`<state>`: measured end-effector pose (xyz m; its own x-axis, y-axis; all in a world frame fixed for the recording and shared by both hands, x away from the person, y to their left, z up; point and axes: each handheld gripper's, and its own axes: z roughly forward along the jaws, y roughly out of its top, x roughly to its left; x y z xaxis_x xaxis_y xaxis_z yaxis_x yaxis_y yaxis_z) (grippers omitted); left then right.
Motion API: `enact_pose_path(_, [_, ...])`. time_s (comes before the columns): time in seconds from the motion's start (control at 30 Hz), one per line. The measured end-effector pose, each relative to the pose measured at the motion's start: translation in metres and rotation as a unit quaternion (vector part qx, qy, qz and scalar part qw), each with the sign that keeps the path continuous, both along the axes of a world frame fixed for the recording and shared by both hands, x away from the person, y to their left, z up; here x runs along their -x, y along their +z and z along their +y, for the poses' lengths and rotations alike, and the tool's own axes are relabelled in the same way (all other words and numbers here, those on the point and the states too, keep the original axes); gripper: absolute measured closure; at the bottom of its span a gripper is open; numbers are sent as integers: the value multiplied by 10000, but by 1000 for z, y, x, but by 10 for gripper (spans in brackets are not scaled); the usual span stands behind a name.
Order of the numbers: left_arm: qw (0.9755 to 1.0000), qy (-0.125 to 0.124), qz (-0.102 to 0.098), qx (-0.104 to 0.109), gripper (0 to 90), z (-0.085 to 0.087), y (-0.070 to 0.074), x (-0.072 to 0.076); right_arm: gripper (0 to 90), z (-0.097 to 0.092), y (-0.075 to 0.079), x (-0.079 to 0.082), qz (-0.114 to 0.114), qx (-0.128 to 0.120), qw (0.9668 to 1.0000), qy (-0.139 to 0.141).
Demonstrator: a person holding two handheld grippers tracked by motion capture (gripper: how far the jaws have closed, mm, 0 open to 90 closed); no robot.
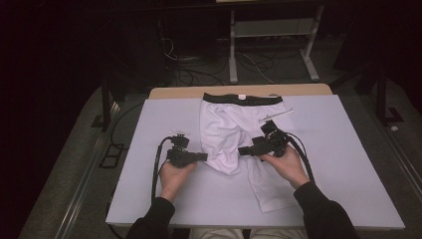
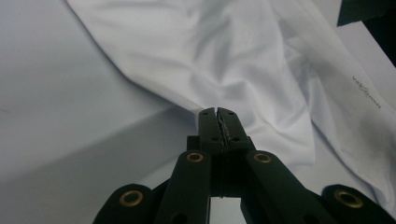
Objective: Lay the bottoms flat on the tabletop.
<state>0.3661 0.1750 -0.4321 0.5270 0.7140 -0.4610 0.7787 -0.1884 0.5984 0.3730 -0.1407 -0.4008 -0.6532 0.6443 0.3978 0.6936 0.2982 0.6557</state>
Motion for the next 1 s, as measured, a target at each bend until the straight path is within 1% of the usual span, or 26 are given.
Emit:
enact_pose_path(0.03, [10000,2,-28,-19,894,2,4,-1,141,-1,1,-2,11,-7,10000,-10])
enact_pose_path(0.17, [9995,68,-204,-214,894,14,24,-7,146,1,5,-9,9,-56,10000,-11])
enact_pose_path(0.23, [9993,106,-236,-255,894,18,30,-11,147,4,6,-13,34,-69,10000,-9])
enact_pose_path(0.27, [9990,126,-290,-324,893,20,34,-13,149,6,6,-15,48,-72,10000,-7])
enact_pose_path(0.33, [9988,182,-338,-301,894,24,40,-16,161,11,6,-18,102,-49,9999,-4])
enact_pose_path(0.4, [9984,238,-401,-325,894,28,43,-19,169,17,5,-22,140,-55,9999,37])
enact_pose_path(0.43, [9983,254,-402,-340,893,29,45,-20,176,20,4,-23,176,-76,9998,46])
enact_pose_path(0.47, [9978,301,-445,-392,893,32,46,-21,187,22,3,-24,183,-101,9998,74])
enact_pose_path(0.5, [9972,358,-497,-433,893,33,47,-22,196,26,1,-25,237,-158,9996,83])
enact_pose_path(0.57, [9966,418,-523,-483,894,36,48,-24,217,32,-4,-28,284,-222,9993,91])
enact_pose_path(0.67, [9949,577,-597,-580,894,44,48,-28,234,43,-10,-32,310,-177,9993,114])
enact_pose_path(0.77, [9932,747,-647,-622,893,51,48,-33,258,52,-14,-37,300,-134,9994,134])
enact_pose_path(0.8, [9925,822,-655,-622,894,54,47,-36,262,53,-14,-38,289,-115,9994,145])
enact_pose_path(0.83, [9922,841,-656,-643,894,56,46,-38,272,56,-15,-41,279,-101,9995,135])
enact_pose_path(0.9, [9907,948,-684,-692,893,60,44,-43,278,60,-15,-47,247,-32,9996,100])
enact_pose_path(1.0, [9895,1045,-689,-722,894,66,40,-52,312,62,-15,-57,254,-55,9997,51])
